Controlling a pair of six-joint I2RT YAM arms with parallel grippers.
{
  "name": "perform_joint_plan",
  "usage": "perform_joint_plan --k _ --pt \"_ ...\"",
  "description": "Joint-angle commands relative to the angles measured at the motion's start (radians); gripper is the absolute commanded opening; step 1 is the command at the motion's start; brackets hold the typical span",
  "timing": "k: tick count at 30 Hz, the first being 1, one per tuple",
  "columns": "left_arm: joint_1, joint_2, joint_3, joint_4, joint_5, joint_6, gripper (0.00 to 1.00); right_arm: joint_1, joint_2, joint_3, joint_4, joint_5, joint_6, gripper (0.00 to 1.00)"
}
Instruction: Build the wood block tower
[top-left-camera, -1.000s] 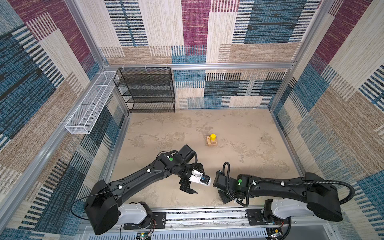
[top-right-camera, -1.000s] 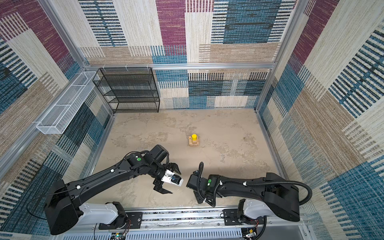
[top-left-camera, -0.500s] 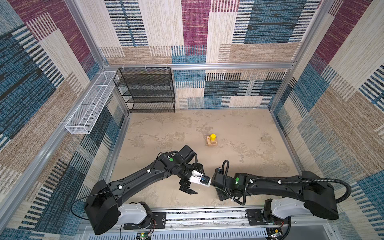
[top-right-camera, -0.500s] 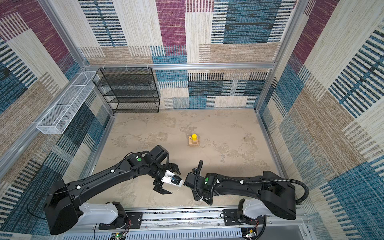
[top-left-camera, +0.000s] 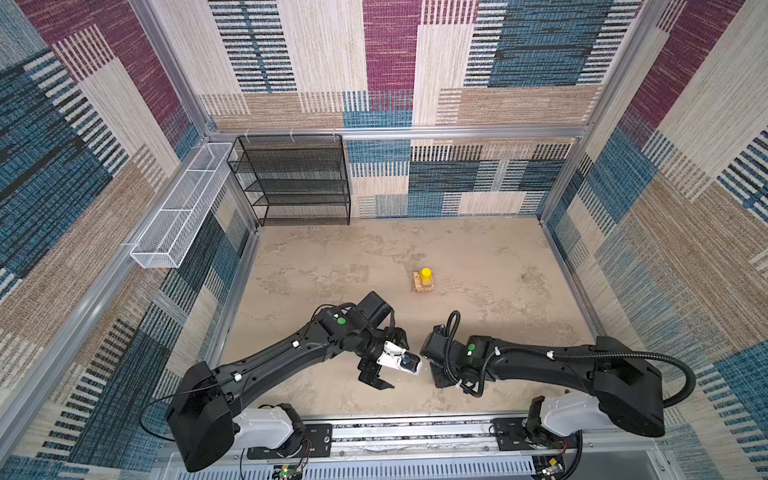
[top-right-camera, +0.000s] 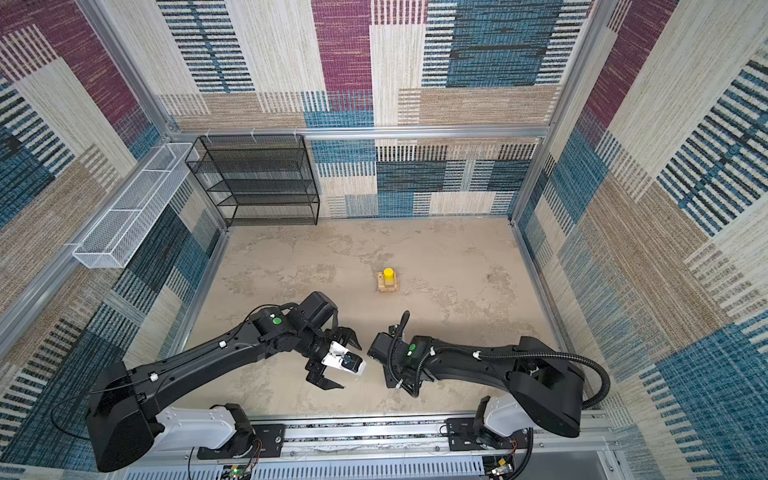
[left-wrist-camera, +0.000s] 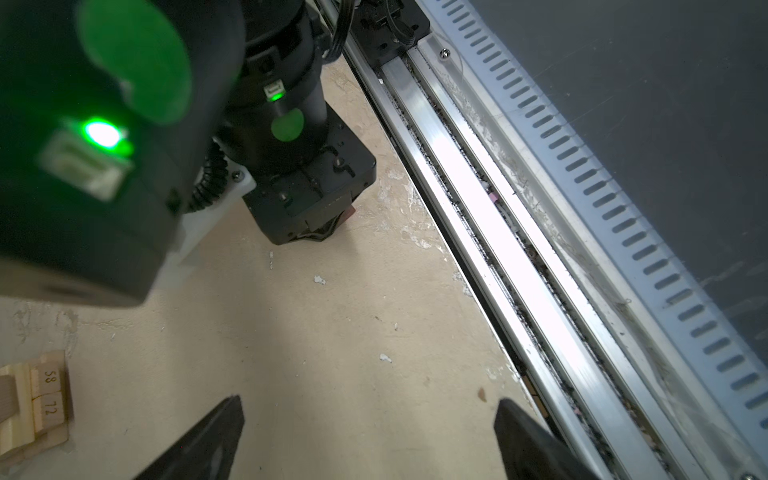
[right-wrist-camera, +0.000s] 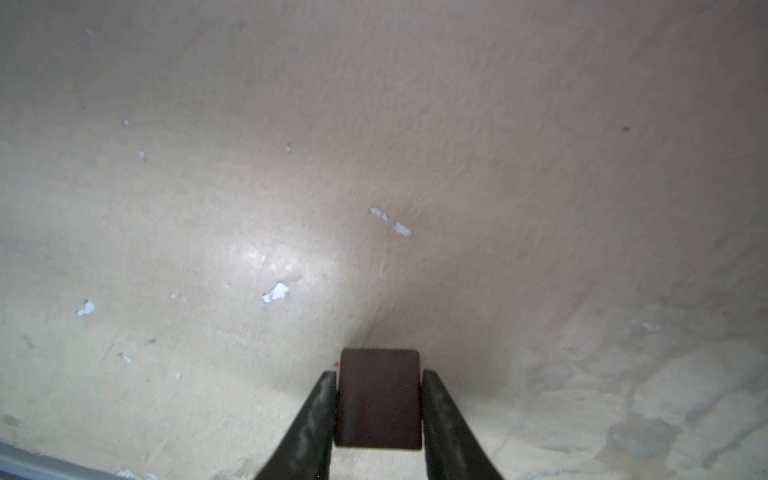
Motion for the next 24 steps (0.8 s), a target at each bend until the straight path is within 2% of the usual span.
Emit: perform_joint_plan --k 1,6,8,15,24 --pt "-0.002 -0.003 -0.006 -0.004 0.002 0.026 0.99 -0.012 -0.005 0.011 0.034 -0.005 0.007 0.39" --pt "-0.003 -0.006 -0.01 -0.004 -0.006 0.031 0.99 -0.014 -0.005 0.015 0.017 -0.015 -0.009 0.53" --pt "-0.002 -0.005 -0.011 -0.005 -0.007 0.031 0.99 -0.014 -0.007 0.011 0.011 -0.019 -0.012 0.54" --pt "-0.003 0.0 -0.017 0.003 -0.015 0.032 0.99 -0.014 -0.047 -0.022 0.02 -0.046 -0.026 0.46" --pt "-0.003 0.012 -0.021 0.005 -0.024 0.031 0.99 -0.015 -0.038 -0.031 0.031 -0.066 -0.039 0.42"
